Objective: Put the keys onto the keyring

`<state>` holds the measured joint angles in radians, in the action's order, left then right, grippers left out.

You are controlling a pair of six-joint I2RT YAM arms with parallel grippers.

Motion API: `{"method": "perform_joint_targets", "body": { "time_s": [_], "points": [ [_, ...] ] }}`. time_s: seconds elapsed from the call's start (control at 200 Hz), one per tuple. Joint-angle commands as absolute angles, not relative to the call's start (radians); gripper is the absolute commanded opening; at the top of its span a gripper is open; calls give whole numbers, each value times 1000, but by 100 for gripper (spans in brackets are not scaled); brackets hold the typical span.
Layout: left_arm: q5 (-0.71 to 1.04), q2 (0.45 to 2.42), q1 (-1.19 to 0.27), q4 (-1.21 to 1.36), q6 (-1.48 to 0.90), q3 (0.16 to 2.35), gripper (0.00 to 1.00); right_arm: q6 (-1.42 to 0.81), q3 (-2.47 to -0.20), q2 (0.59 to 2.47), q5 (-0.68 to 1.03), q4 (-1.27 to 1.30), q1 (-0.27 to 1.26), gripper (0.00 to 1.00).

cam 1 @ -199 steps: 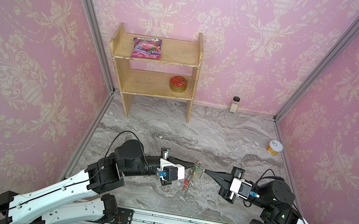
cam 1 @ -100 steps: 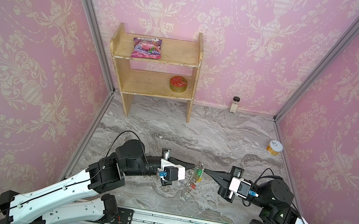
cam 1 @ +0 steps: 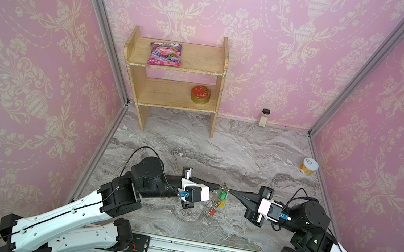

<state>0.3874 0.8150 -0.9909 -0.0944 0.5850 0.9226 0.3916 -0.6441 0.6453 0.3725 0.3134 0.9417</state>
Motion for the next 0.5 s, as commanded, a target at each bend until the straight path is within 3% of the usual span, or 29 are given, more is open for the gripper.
{"method": "perform_joint_targets", "body": {
  "time_s": [0.0, 0.495],
  "points": [
    [435, 803, -996, -38, 563, 936, 0, 374, -646, 665, 378, 316, 931, 0],
    [449, 807, -997, -46, 560, 946, 0, 390, -647, 660, 345, 291, 925, 0]
  ]
}}
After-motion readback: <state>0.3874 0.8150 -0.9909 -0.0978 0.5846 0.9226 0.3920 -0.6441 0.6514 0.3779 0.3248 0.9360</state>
